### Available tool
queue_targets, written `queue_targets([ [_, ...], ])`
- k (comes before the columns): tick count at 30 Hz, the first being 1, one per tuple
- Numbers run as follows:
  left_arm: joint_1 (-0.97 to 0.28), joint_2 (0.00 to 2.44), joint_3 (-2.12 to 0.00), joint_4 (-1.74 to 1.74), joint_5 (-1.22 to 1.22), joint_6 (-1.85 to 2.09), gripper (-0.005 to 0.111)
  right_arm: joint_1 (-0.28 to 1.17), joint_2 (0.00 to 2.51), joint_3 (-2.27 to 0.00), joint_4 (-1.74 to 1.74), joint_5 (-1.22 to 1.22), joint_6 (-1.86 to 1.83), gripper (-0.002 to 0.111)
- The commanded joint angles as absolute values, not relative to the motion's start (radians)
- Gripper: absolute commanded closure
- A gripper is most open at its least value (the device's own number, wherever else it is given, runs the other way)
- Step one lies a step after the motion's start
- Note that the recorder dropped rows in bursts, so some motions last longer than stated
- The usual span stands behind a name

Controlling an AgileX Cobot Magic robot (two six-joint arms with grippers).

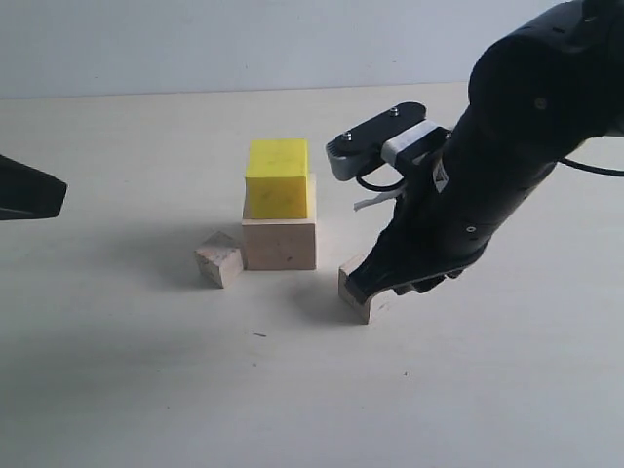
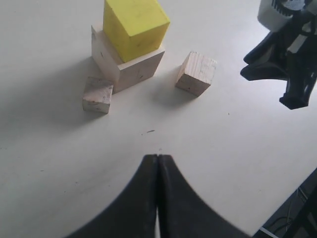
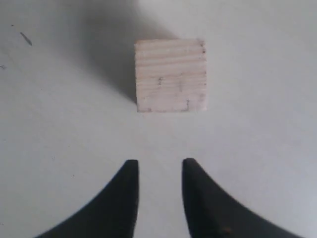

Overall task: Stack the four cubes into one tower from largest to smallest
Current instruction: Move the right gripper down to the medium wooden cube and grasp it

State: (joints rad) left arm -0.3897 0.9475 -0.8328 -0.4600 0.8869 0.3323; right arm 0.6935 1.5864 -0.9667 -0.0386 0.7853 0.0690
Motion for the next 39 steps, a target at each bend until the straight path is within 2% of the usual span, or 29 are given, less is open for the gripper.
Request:
queue_targets([
  [1, -0.392, 0.942, -0.829, -0.459, 0.891, 0.327, 0.107, 0.693, 1.609, -0.984, 0.0, 0.708, -0.035, 0.048],
  [4, -0.392, 0.942, -0.829, -0.459, 0.895, 0.327, 0.107, 0.693, 1.625, -0.984, 0.0, 0.673, -0.037, 0.036],
  [30, -0.392, 0.942, -0.829, -0.459, 0.94, 0.327, 0.107, 0.691, 1.762, -0.984, -0.079, 0.491, 0.062, 0.036],
  [36, -0.392, 0.942, -0.829, -0.457, 0.944, 0.327, 0.107, 0.691, 1.762, -0.984, -0.302, 0.527, 0.27, 0.036],
  [39, -0.392, 0.942, -0.829, -0.455, 0.944, 0.327, 0.107, 0.691, 1.762, -0.984, -0.268, 0.534, 0.279, 0.036],
])
